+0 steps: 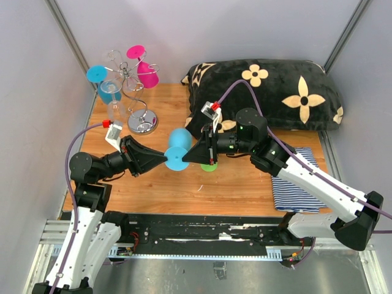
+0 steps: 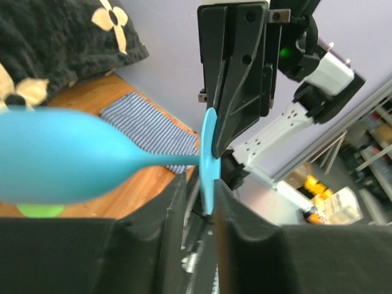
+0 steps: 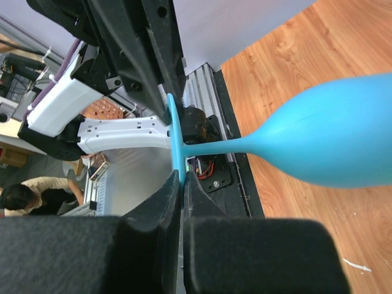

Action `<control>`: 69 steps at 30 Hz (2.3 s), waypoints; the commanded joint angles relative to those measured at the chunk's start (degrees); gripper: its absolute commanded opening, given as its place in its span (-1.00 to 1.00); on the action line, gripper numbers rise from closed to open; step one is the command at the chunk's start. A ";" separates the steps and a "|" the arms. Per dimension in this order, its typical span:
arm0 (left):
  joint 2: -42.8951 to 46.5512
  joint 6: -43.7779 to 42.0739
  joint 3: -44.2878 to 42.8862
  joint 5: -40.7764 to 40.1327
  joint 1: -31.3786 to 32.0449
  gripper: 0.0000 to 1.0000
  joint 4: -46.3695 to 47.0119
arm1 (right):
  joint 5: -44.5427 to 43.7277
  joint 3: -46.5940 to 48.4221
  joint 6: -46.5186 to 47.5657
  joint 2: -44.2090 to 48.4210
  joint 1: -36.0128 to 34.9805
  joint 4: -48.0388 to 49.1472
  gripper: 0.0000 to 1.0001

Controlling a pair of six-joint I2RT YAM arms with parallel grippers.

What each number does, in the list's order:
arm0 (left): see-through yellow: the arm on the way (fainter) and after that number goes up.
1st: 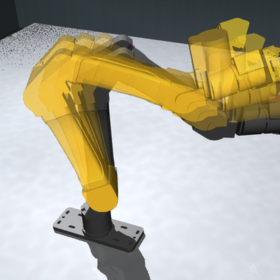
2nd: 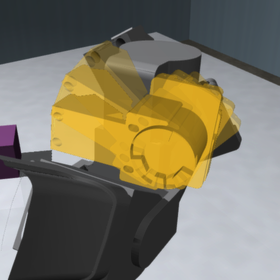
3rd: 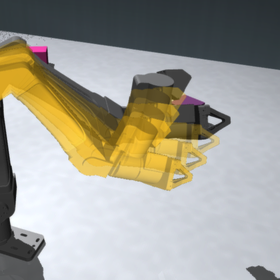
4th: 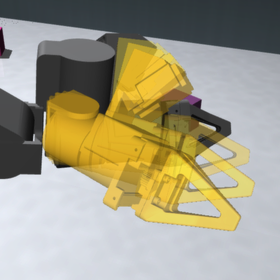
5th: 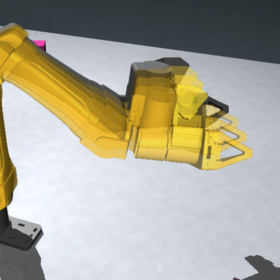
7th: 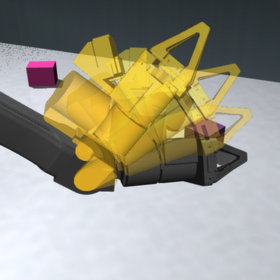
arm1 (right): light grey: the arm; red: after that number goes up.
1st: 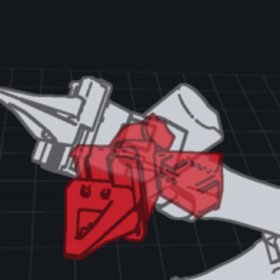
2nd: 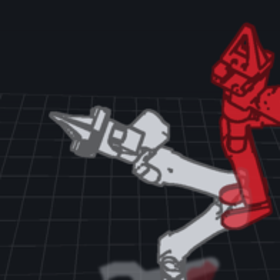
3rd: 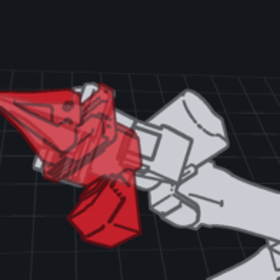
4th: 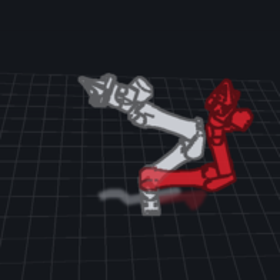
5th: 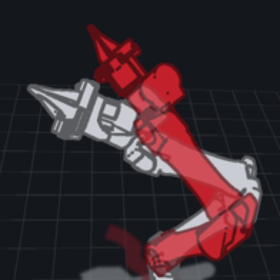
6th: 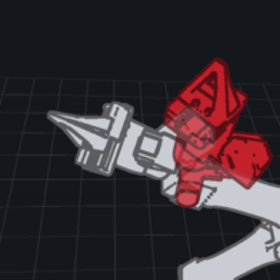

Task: Take the wine glass off the wine glass rack
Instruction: Place the wine glass at the center of the board.

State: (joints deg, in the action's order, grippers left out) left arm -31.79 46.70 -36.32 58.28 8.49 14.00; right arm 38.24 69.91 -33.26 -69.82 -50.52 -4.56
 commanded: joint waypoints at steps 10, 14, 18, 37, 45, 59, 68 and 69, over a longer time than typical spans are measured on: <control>0.16 1.48 0.27 -2.21 0.30 -0.06 -3.75 | -3.94 0.20 3.39 2.70 -0.63 2.71 -0.99; -0.87 4.39 0.52 -2.40 0.36 -0.12 0.22 | -3.29 0.31 3.17 2.25 -0.70 2.60 -0.99; -2.09 4.35 0.37 -1.86 1.26 -0.13 -0.23 | -3.28 0.15 3.25 2.22 -0.72 2.80 -0.99; -6.32 3.92 0.89 -12.70 14.49 -0.53 3.12 | -0.40 -0.13 5.02 1.99 -0.83 2.51 -0.99; -7.70 -10.55 -2.79 -10.89 15.64 -0.99 -11.39 | -4.93 -0.12 9.48 4.87 -0.81 -0.47 -0.39; 13.21 -26.80 19.42 -0.65 15.59 -0.99 16.40 | -31.11 3.75 15.38 15.75 9.63 -20.98 0.50; 7.75 -14.01 20.58 8.87 15.61 -0.99 30.53 | 8.79 1.87 0.91 10.54 26.62 -18.56 0.55; 7.36 -12.71 20.74 8.96 15.66 -0.99 31.77 | 10.71 1.29 -0.61 10.00 26.54 -16.87 0.55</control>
State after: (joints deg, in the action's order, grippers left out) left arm -22.90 27.07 -16.34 63.57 23.81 33.08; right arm 34.50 73.03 -26.63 -59.00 -24.67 -24.47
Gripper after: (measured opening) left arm 0.027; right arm 0.771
